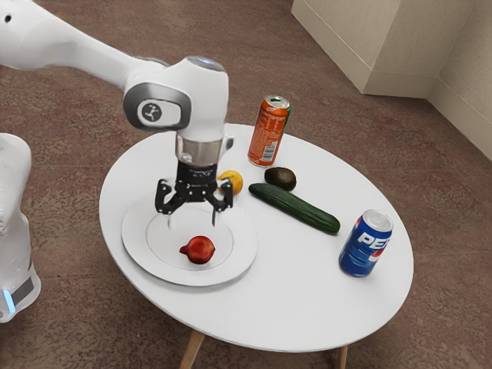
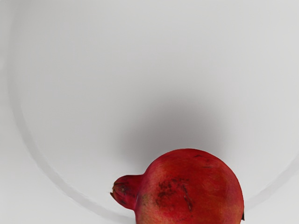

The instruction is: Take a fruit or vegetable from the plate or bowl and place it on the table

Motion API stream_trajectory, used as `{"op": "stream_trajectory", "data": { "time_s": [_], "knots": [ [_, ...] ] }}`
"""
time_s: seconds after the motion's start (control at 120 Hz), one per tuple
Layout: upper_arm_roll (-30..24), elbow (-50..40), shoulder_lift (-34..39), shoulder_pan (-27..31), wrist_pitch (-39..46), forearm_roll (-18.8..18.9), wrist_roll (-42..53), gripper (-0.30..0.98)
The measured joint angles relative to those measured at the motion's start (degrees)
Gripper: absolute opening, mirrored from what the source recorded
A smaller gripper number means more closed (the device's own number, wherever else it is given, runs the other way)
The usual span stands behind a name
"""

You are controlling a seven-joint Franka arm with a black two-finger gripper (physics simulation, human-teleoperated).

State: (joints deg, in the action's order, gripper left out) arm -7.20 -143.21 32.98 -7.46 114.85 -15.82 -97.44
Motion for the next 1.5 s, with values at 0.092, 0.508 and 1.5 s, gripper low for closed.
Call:
{"op": "stream_trajectory", "data": {
  "time_s": [0.092,0.508,1.5],
  "knots": [
    [-0.9,-0.9,0.3,0.2,0.3,-0.8,0.0,0.69],
    [-1.5,-1.1,-3.0,1.4,4.1,-2.0,0.6,0.69],
    [-1.5,-1.6,-10.9,1.5,10.4,-5.4,3.9,0.69]
  ]
}}
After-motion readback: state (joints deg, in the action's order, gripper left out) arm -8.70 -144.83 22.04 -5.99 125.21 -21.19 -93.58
